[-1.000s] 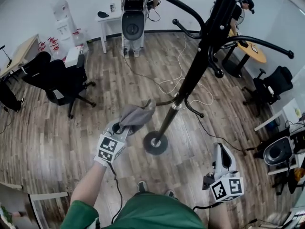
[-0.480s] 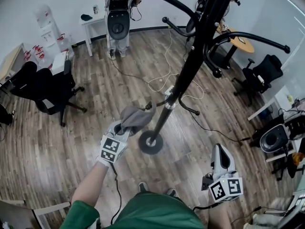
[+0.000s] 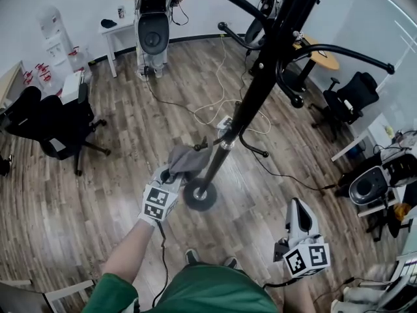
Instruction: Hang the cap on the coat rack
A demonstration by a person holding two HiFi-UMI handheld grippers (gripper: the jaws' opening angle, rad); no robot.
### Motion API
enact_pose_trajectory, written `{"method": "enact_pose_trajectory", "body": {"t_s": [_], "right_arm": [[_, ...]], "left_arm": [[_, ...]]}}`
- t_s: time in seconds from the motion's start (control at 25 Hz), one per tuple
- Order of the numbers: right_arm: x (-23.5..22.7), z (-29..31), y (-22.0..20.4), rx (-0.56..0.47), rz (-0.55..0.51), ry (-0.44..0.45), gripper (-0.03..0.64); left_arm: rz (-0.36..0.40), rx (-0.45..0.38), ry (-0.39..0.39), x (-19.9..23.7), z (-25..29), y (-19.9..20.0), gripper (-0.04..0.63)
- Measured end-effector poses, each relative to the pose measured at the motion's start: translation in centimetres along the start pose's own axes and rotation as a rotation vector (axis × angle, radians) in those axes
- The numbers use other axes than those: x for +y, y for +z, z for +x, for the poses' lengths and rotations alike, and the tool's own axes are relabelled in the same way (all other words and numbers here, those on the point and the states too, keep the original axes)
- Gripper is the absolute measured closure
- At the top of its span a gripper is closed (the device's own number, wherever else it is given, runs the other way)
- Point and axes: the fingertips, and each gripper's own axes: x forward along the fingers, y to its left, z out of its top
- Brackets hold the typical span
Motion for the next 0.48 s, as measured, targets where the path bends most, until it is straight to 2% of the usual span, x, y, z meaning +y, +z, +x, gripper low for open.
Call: {"method": "enact_pose_trajectory", "body": {"t_s": [0.48], "right_arm": [[0.0,0.2,-0.6,0.028,0.000,0.001,0.614]], "left_arm": [[-0.012,0.008,-0.019,-1.6,2.4,-2.1,0.567]]}}
